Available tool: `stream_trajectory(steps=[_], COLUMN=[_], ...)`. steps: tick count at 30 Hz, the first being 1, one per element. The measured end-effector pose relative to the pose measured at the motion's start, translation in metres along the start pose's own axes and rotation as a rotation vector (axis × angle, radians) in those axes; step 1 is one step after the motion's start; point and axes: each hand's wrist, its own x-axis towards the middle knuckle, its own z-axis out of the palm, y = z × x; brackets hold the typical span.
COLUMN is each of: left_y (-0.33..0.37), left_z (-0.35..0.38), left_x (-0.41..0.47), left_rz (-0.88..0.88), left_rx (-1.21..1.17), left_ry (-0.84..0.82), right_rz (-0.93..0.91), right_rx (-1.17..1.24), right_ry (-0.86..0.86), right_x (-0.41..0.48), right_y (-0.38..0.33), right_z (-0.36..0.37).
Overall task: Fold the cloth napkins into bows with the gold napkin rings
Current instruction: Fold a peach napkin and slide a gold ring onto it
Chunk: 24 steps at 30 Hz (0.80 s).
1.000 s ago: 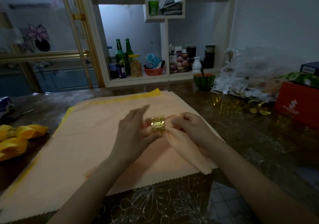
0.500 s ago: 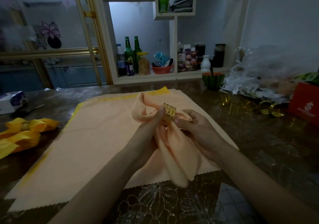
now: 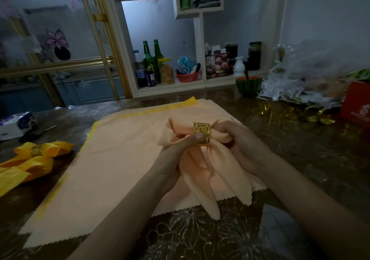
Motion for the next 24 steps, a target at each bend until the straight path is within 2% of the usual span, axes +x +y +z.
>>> stream_trajectory(steps=[5, 8, 15, 18, 22, 24], left_y=[-0.005, -0.003, 0.003, 0.006, 0.008, 0.007], left_z=[0.003, 0.003, 0.004, -0.003, -0.011, -0.009], left_x=[0.002, 0.001, -0.002, 0.000, 0.003, 0.002], left_rz=[-0.011, 0.001, 0.261, 0.359, 0.334, 0.290], left_rx=[-0.072, -0.001, 0.302, 0.353, 0.316, 0.336], left_ry=[-0.040, -0.042, -0.132, -0.169, -0.151, -0.185], right_rz=[0.041, 0.056, 0.105, 0.112, 0.151, 0.131], right_rx=[-0.047, 0.000, 0.147, 0.094, 0.065, -0.041], right_ry=[0.078, 0.135, 0.167, 0.087, -0.152, -0.135], right_x=[-0.002, -0.002, -0.003, -0.004, -0.003, 0.000], right_y=[-0.007, -0.010, -0.012, -0.015, -0.010, -0.003], right_z=[-0.003, -0.009, -0.010, -0.014, -0.014, -0.013])
